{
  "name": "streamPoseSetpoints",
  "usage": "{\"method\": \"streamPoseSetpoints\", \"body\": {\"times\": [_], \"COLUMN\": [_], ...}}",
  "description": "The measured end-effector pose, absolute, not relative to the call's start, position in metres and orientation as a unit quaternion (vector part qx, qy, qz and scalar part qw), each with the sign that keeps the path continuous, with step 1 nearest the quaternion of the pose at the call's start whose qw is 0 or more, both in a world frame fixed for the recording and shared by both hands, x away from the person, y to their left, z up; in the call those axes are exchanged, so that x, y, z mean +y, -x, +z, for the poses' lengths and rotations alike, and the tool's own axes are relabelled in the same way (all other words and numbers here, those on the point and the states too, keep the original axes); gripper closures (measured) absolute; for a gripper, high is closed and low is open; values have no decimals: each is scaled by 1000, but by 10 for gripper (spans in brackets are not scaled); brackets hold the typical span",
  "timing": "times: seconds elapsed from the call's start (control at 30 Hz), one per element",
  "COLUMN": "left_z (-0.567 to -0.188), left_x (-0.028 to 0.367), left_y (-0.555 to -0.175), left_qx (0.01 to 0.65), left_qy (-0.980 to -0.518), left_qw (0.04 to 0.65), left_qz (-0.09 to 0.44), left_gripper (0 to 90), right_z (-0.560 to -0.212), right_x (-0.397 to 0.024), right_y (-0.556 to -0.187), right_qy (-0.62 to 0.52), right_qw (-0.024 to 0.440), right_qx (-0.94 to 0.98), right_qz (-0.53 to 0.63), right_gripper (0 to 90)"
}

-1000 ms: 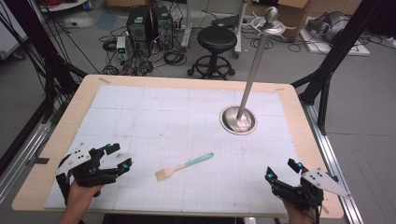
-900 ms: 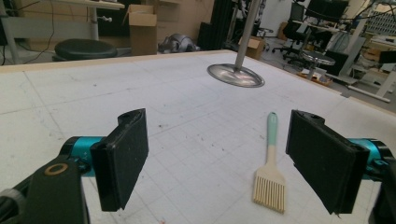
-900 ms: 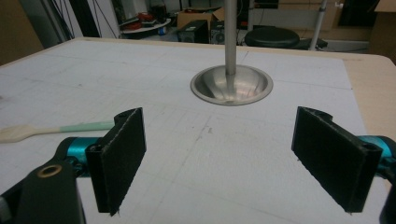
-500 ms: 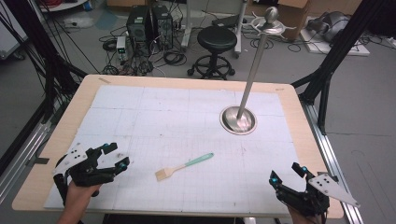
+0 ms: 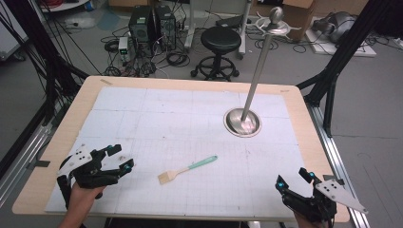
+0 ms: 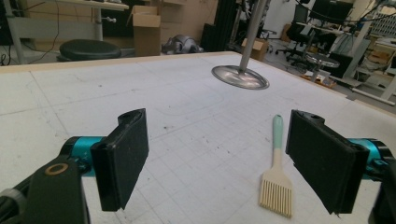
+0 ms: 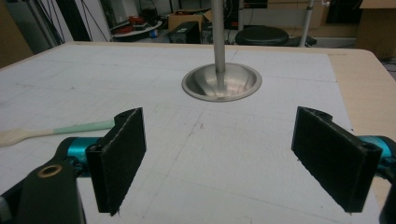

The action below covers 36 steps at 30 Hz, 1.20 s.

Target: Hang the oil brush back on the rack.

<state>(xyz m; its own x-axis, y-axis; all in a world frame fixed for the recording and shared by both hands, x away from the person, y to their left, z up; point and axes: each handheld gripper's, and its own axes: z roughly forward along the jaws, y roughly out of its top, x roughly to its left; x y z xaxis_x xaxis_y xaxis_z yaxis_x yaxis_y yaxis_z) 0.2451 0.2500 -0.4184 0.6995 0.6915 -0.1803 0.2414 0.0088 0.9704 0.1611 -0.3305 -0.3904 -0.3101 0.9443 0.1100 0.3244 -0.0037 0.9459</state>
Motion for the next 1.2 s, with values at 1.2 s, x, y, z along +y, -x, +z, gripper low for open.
{"method": "streamPoseSetpoints", "body": {"times": [1.2], "left_z": [-421], "left_x": [100], "left_y": [-311], "left_qx": [255], "left_qy": [-855], "left_qw": [449], "left_qz": [47], "left_gripper": [377], "right_z": [-396], "right_x": [-327], "right_y": [-172], "right_qy": [-481], "right_qw": [293], "right_qx": [668], "right_qz": [487], "right_gripper": [167]}}
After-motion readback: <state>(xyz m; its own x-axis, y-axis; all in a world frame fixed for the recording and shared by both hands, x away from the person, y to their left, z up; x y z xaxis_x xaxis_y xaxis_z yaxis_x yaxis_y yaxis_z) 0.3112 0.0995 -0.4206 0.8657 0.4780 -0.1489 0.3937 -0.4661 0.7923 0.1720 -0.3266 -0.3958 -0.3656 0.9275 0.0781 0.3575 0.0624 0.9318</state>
